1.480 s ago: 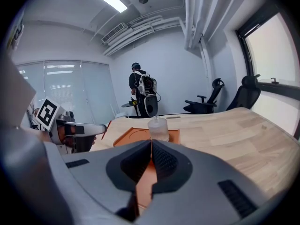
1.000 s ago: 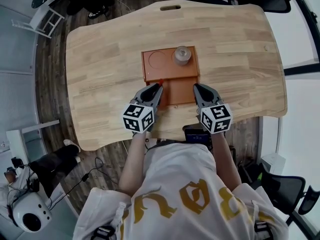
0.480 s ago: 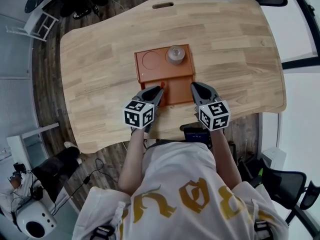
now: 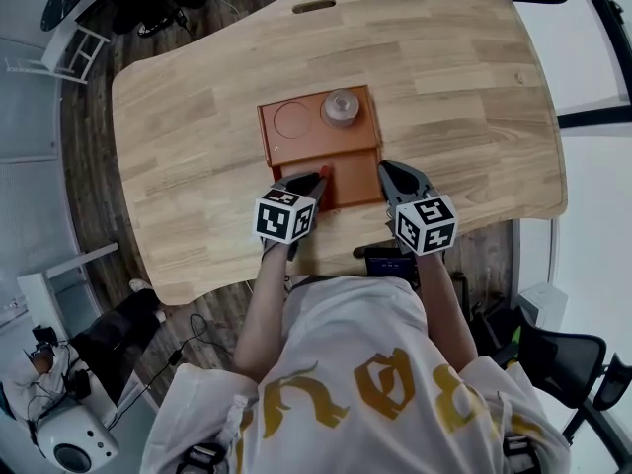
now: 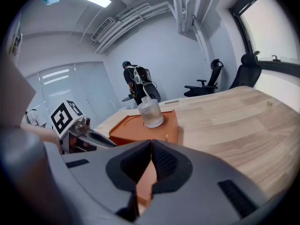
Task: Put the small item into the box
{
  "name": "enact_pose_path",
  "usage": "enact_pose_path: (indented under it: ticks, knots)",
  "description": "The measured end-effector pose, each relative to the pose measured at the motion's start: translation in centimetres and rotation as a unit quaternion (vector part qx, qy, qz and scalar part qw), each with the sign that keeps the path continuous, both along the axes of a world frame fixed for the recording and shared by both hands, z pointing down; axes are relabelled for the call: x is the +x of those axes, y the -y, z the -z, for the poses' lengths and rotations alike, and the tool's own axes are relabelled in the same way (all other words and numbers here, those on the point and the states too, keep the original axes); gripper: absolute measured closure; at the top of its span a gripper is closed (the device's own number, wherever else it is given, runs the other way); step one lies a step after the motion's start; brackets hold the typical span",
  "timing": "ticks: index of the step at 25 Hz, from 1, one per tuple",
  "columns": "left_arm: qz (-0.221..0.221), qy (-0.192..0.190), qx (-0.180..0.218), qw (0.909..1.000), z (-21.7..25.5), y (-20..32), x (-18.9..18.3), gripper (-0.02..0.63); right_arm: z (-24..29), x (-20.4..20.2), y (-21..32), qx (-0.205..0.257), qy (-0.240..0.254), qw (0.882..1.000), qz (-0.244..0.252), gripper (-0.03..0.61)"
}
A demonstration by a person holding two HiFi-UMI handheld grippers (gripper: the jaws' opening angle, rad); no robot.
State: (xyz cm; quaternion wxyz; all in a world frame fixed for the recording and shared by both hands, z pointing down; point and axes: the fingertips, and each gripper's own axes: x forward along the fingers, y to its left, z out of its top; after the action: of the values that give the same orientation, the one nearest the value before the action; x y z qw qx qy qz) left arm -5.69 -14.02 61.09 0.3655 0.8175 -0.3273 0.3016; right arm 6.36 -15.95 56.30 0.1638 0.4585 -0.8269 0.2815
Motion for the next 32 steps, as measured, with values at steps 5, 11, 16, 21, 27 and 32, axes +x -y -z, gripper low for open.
enact_pose_path:
  ticks: [5,11,16,21,27,32]
  knots:
    - [-0.005,0.019,-0.024,0.9995,-1.3,0.2,0.4,0.557,-0.4,0.0,0.5,-0.006,0.005,1.000,0.006,0.566]
    - [-0.016,0.027,-0.040,0.9987,-1.8,0.9,1.3,0.557,-1.1,0.4,0.8,-0.016,0.009,1.000,0.009,0.566]
    - [-0.038,0.055,-0.047,0.9967,-2.9,0.8,1.6,0.557,-1.4,1.1,1.3,-0.020,0.010,1.000,0.004,0.566]
    - [-0.056,0.080,-0.051,0.9938,-3.9,0.5,1.8,0.557,-1.7,1.2,1.3,-0.025,0.011,1.000,0.005,0.566]
    - [-0.068,0.093,-0.057,0.9917,-4.5,0.4,1.8,0.557,-1.9,1.4,1.1,-0.028,0.014,0.999,0.005,0.566]
    - [-0.076,0.093,-0.070,0.9903,-4.9,0.0,1.9,0.557,-1.9,1.5,1.0,-0.030,0.015,0.999,0.003,0.566]
